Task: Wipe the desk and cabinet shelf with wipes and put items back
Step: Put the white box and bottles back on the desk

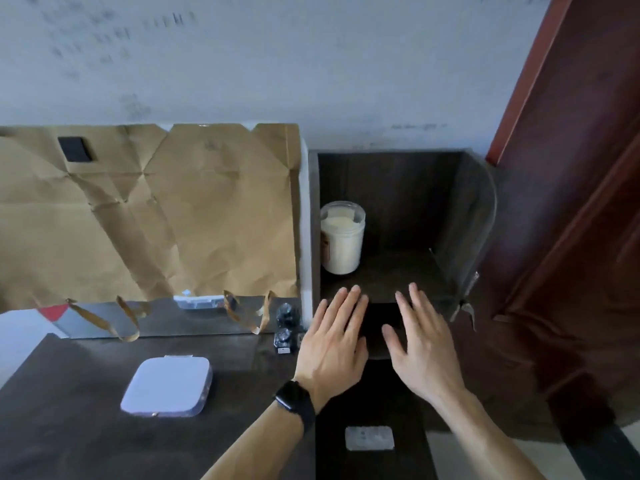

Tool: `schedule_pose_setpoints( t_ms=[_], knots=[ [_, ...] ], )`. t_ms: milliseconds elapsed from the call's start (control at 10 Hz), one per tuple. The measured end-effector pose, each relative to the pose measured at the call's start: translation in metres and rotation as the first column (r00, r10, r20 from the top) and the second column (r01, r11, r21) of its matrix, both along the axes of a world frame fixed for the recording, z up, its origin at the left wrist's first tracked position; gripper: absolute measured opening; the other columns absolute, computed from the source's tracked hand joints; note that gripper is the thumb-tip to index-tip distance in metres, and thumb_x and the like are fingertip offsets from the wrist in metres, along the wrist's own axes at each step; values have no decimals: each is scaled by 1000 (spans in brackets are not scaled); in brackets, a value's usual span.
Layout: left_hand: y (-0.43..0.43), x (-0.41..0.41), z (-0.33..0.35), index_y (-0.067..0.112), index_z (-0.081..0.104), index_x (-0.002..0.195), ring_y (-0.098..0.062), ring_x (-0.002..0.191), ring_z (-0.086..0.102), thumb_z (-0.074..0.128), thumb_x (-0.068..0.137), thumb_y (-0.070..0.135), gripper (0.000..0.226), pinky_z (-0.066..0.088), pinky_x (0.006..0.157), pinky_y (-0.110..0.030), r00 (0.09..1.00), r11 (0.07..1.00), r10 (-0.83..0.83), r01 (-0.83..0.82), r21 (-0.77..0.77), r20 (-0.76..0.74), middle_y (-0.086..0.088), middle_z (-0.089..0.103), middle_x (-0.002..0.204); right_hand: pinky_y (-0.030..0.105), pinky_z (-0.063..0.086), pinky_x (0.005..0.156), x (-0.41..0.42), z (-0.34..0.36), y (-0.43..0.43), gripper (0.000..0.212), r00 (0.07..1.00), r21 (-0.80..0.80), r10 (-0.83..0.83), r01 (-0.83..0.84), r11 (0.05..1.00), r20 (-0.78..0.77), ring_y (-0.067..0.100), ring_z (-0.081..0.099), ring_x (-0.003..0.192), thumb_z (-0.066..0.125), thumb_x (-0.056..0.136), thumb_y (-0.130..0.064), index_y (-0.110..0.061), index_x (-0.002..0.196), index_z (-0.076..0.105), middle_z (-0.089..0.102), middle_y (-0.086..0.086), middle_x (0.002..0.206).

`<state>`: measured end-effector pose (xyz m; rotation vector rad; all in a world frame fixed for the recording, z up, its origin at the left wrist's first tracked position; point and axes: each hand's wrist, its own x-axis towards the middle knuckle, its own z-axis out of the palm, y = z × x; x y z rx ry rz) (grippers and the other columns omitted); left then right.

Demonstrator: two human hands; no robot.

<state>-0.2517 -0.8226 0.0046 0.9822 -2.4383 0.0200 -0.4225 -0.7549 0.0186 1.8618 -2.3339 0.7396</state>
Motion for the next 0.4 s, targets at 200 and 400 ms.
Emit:
schedule_pose_setpoints(
  t_ms=[200, 400],
  knots=[
    [-15, -18, -12, 7, 35, 154, -26, 148, 33, 50, 84, 40, 79, 42, 112, -45, 977, 984, 160, -170, 59, 141, -10, 31, 161, 53, 7, 120, -11, -9, 0, 74, 994, 300, 26, 7, 954, -108, 10, -23, 146, 24, 99, -58, -26, 154, -13, -23, -10, 160],
    [-10, -21, -13, 8, 35, 154, -24, 148, 32, 58, 77, 41, 87, 39, 114, -43, 973, 980, 194, -198, 26, 123, -10, 31, 161, 50, 7, 120, -21, 10, 0, 72, 996, 330, 82, -68, 942, -29, 7, -16, 148, 32, 98, -56, -29, 156, -2, -15, -14, 161]
  ],
)
